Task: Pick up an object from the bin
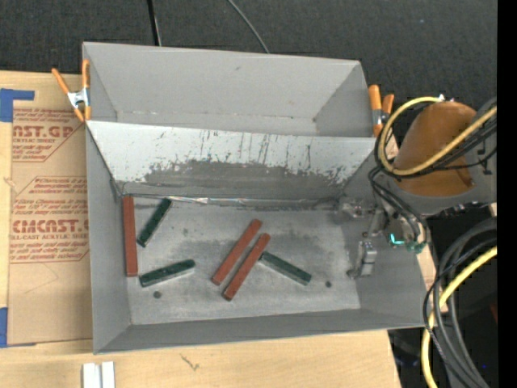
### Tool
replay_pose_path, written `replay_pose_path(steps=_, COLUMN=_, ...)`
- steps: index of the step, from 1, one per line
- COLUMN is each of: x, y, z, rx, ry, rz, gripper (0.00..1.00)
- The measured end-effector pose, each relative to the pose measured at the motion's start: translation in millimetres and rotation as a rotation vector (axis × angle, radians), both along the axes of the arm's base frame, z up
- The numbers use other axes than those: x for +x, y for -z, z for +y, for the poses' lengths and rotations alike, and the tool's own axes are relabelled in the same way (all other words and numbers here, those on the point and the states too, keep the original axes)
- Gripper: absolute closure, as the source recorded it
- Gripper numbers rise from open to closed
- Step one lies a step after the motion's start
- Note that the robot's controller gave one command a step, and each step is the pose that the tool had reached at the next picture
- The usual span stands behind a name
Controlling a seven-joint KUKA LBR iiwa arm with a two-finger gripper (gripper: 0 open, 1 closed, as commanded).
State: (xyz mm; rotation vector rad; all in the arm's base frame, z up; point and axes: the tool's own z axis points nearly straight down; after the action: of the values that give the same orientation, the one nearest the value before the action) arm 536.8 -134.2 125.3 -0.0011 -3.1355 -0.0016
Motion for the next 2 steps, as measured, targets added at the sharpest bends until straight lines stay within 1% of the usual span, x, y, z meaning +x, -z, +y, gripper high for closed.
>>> replay_pose_path(steps=1, x=2.2, y=-4, z=1, rx=-0.001, ry=-0.002, rz=-0.007, gripper=0.00)
replay_pose_path(steps=2, x=-4.8, y=42, z=71, rx=-0.001, ry=-0.089, rz=-0.009, gripper=0.00)
